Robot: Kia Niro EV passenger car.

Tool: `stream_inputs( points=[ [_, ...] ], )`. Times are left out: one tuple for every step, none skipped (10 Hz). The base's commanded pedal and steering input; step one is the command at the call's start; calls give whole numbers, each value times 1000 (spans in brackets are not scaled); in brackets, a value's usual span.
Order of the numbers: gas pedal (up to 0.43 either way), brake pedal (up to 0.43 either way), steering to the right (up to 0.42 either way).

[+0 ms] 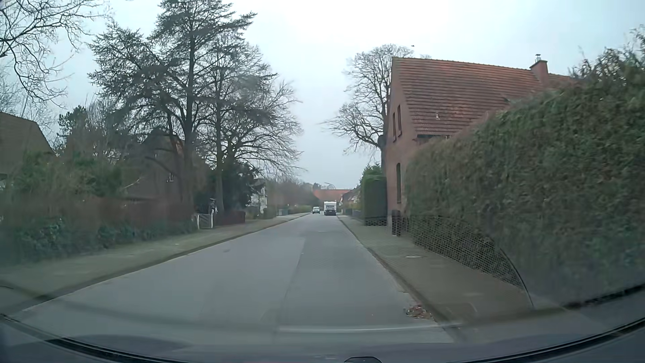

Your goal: Follow the waypoints while adhering to traffic rules and regulations

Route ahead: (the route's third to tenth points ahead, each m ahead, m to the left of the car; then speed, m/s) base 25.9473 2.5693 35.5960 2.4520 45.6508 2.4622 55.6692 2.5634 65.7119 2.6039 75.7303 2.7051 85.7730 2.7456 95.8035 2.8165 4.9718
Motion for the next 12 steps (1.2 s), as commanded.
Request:
stream_inputs(
  points=[
    [98,0,-25],
    [98,0,-24],
    [98,0,-23],
    [98,0,-18],
    [98,0,-9],
    [79,0,-9],
    [79,0,-7],
    [79,0,-6],
    [39,0,-4],
    [20,0,-4],
    [20,0,-2],
    [20,0,-2]
  ],
)
